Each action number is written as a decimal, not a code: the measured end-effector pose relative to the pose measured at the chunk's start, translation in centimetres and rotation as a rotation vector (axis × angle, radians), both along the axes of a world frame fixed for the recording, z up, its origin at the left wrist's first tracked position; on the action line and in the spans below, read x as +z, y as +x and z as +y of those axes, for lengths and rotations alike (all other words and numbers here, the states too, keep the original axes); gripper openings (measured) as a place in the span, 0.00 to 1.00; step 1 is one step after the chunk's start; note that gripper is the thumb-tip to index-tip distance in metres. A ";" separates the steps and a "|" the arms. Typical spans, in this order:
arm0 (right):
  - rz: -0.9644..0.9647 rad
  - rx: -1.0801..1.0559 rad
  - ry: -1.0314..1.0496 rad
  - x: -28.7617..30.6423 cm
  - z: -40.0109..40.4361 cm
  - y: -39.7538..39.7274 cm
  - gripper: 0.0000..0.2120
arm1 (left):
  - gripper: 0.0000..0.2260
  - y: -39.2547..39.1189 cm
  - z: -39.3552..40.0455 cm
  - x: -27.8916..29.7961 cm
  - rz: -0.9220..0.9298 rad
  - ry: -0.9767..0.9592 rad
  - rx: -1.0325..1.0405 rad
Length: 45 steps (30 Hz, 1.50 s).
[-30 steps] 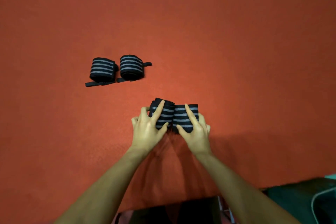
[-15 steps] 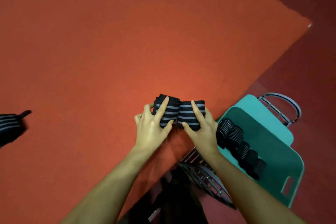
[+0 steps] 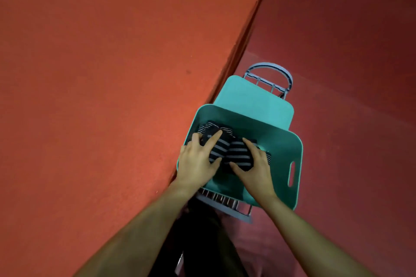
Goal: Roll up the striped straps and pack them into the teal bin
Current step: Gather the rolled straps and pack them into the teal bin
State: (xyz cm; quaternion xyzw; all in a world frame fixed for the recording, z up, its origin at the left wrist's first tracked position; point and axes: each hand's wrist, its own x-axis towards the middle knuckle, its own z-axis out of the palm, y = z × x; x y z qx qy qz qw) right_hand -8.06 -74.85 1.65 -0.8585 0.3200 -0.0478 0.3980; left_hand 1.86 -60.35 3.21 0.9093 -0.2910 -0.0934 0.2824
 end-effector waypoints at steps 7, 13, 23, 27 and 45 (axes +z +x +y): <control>0.137 0.049 0.185 -5.1 -2.3 -1.2 0.35 | 0.28 -0.2 -2.9 -4.5 0.408 0.213 0.038; 0.268 0.132 0.350 -8.1 -2.8 -1.3 0.36 | 0.25 0.9 -3.7 -7.5 0.515 0.320 -0.014; 0.515 0.344 0.505 -10.9 -2.7 -1.2 0.41 | 0.23 1.3 -3.7 -11.3 0.583 0.461 -0.115; 0.529 0.356 0.389 -11.2 -3.2 -1.0 0.38 | 0.23 1.4 -4.6 -10.8 0.390 0.554 -0.165; 0.145 0.306 -0.031 -1.5 3.7 2.0 0.22 | 0.20 1.5 3.5 0.3 -0.114 0.197 -0.097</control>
